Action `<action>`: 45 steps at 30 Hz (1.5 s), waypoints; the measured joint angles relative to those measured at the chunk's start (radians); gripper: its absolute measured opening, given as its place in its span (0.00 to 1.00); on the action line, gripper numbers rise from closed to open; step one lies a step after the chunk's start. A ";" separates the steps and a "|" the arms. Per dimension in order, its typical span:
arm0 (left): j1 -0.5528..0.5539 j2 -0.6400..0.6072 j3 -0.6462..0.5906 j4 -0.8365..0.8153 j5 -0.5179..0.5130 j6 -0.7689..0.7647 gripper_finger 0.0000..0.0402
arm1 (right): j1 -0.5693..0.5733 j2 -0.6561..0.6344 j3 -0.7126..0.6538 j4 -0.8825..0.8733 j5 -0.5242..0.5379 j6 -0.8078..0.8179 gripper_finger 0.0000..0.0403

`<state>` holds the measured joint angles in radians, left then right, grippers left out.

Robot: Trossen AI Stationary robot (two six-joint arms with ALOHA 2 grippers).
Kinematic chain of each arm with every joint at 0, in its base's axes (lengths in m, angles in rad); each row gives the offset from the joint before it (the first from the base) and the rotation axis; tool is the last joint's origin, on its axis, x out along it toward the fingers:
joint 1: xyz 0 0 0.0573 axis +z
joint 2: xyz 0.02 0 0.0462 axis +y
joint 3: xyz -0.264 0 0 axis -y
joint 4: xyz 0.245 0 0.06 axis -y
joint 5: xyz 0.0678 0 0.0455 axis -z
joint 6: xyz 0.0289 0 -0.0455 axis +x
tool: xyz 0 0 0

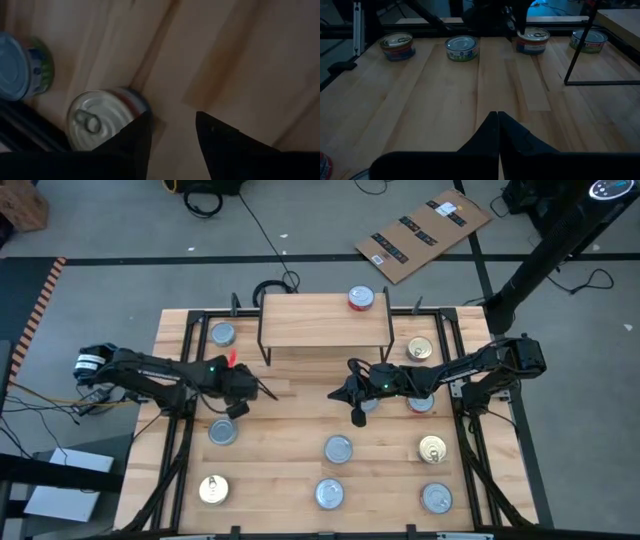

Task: Stack canned seafood by type on shelf
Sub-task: Put the blue pink tuna can on the shelf

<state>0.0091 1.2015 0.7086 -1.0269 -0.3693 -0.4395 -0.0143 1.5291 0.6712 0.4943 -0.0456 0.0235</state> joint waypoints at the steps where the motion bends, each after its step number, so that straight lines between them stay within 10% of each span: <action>1: 0.015 0.000 0.000 -0.003 0.000 0.011 0.40 | 0.000 0.000 0.000 0.000 0.000 -0.001 0.01; 30: 0.246 0.013 -0.046 0.033 0.085 0.049 0.39 | 0.000 0.000 0.000 0.001 0.002 -0.008 0.01; 45: 0.228 0.129 -0.042 0.024 0.032 0.061 0.15 | 0.000 0.000 0.000 0.003 0.003 -0.008 0.01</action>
<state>0.2373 1.3308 0.6670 -1.0024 -0.3374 -0.3790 -0.0143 1.5290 0.6712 0.4969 -0.0422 0.0160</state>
